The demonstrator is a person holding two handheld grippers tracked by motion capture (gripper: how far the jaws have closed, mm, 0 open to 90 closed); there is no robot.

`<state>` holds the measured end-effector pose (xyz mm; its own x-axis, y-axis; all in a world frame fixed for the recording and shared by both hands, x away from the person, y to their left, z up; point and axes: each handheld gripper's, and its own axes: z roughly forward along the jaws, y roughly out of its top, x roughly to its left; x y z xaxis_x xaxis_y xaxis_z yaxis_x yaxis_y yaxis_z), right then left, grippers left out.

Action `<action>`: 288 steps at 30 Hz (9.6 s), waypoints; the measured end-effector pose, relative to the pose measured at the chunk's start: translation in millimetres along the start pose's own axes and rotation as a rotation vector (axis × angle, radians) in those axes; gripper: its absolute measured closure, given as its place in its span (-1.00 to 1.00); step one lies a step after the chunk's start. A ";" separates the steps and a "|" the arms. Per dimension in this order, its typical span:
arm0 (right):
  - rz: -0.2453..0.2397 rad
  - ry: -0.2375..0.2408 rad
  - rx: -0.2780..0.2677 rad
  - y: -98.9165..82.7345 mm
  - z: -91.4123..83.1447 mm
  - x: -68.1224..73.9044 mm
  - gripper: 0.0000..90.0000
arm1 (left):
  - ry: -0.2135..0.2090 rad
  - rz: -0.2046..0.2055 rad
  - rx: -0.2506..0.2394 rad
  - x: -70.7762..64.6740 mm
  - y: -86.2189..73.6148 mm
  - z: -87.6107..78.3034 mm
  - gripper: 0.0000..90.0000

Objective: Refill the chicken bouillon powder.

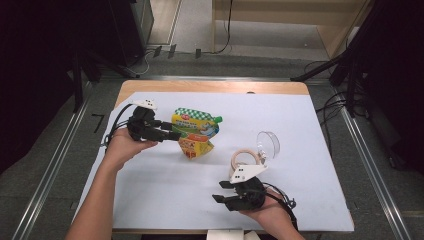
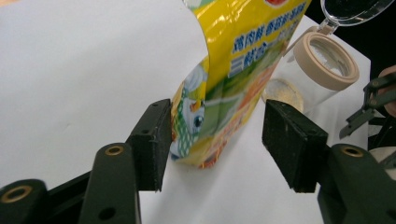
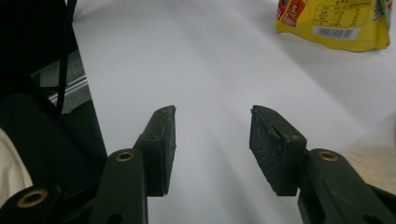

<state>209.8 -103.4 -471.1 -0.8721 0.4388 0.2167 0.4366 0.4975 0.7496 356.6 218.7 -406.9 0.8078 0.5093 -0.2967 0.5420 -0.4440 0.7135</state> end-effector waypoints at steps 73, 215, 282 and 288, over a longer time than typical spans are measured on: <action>0.085 -0.090 -0.065 19.4 62.9 -10.2 0.10 | -0.088 0.071 0.002 -99.8 24.0 -31.1 0.95; -0.113 -0.014 -0.209 52.1 28.1 42.3 0.46 | -0.098 -0.090 0.143 -144.5 87.6 54.5 0.45; -0.074 -0.040 -0.222 68.1 29.3 33.5 0.59 | -0.047 -0.035 0.124 -142.9 101.4 54.4 0.60; -0.062 -0.031 -0.220 68.6 27.3 35.5 0.59 | -0.068 -0.059 0.131 -139.8 101.8 54.8 0.61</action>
<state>214.8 -33.2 -429.0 -0.8871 0.4368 0.1495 0.3208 0.3503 0.8800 311.6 61.9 -327.5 0.7851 0.4884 -0.3809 0.6110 -0.5093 0.6061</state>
